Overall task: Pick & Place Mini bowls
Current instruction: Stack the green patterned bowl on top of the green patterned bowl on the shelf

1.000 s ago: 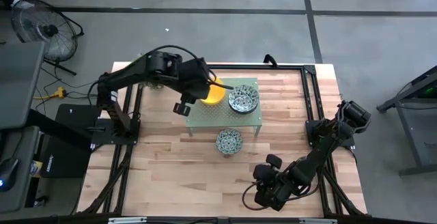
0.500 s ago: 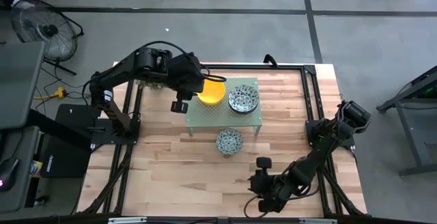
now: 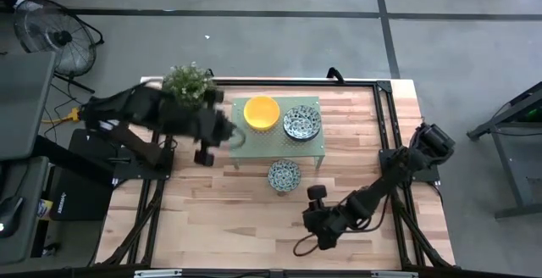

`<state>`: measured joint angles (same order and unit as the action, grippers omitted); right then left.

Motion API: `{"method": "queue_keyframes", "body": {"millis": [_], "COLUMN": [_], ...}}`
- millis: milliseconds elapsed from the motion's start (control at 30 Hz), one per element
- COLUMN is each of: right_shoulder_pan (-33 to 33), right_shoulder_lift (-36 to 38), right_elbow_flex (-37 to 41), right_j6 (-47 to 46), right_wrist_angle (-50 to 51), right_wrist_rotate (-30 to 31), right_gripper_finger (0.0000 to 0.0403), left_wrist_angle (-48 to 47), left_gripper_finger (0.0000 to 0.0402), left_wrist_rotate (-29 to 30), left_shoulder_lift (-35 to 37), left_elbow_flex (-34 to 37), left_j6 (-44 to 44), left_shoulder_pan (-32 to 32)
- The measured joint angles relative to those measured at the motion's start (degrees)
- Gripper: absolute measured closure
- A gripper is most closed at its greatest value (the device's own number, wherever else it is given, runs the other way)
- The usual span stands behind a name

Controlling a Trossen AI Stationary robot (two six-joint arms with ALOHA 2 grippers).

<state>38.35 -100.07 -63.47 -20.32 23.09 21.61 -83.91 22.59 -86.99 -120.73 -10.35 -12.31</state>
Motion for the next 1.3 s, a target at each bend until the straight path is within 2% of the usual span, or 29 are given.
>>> {"method": "queue_keyframes", "body": {"millis": [133, 200, 300, 467, 567, 900, 1033, 1300], "right_shoulder_pan": [-1.8, -2.9, -5.0, -10.2, -13.3, -18.1, -18.1, -17.2], "right_shoulder_lift": [0.0, 0.0, 0.0, 0.0, 0.0, 0.0, 0.0, 0.0], "right_elbow_flex": [0.6, 0.5, 0.2, 0.2, 0.2, 0.2, 0.1, -3.0], "right_j6": [2.6, 5.6, 11.2, 17.8, 19.8, 23.5, 23.8, 24.9], "right_wrist_angle": [0.2, 0.2, 0.0, 1.9, 2.0, 1.9, 2.0, 4.2], "right_wrist_rotate": [-2.7, -3.8, -5.8, -7.4, -9.2, -11.8, -12.1, -12.6], "right_gripper_finger": [0.0261, 0.0261, 0.0261, 0.0261, 0.0261, 0.0261, 0.0261, 0.0261], "left_wrist_angle": [6.5, 13.5, 21.6, 38.0, 44.0, 56.9, 63.6, 68.8], "left_gripper_finger": [0.0298, 0.0298, 0.0298, 0.0298, 0.0298, 0.0298, 0.0298, 0.0298], "left_wrist_rotate": [4.8, 6.6, 6.7, 8.4, 8.7, 10.0, 7.7, 4.4], "left_shoulder_lift": [6.8, 11.2, 17.8, 29.4, 35.9, 54.7, 61.5, 74.4], "left_elbow_flex": [13.9, 22.4, 36.1, 55.7, 65.3, 88.4, 95.7, 107.9], "left_j6": [5.1, 7.1, 10.1, 12.3, 12.1, 9.4, 4.8, 1.8], "left_shoulder_pan": [-7.3, -9.9, -13.2, -16.1, -17.5, -17.7, -17.7, -17.7]}}
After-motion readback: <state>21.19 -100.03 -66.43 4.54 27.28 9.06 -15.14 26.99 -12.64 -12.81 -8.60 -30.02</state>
